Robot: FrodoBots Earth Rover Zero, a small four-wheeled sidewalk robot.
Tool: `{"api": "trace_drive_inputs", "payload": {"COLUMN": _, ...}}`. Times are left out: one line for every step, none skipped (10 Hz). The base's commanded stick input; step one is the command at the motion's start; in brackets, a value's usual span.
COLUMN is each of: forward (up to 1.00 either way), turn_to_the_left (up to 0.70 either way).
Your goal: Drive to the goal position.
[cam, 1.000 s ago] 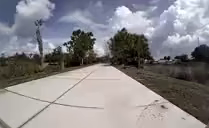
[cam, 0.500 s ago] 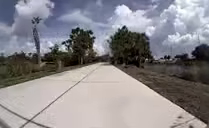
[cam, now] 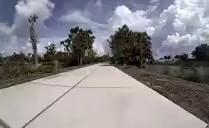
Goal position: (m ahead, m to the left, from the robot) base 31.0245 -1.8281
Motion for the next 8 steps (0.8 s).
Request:
{"api": "trace_drive_inputs", "payload": {"forward": 0.85, "turn_to_the_left": 0.0}}
{"api": "trace_drive_inputs", "payload": {"forward": 0.85, "turn_to_the_left": 0.0}}
{"api": "trace_drive_inputs", "payload": {"forward": 0.85, "turn_to_the_left": 0.0}}
{"api": "trace_drive_inputs", "payload": {"forward": 0.85, "turn_to_the_left": 0.0}}
{"api": "trace_drive_inputs", "payload": {"forward": 0.85, "turn_to_the_left": 0.0}}
{"api": "trace_drive_inputs", "payload": {"forward": 0.85, "turn_to_the_left": 0.0}}
{"api": "trace_drive_inputs", "payload": {"forward": 0.85, "turn_to_the_left": 0.0}}
{"api": "trace_drive_inputs", "payload": {"forward": 0.85, "turn_to_the_left": 0.0}}
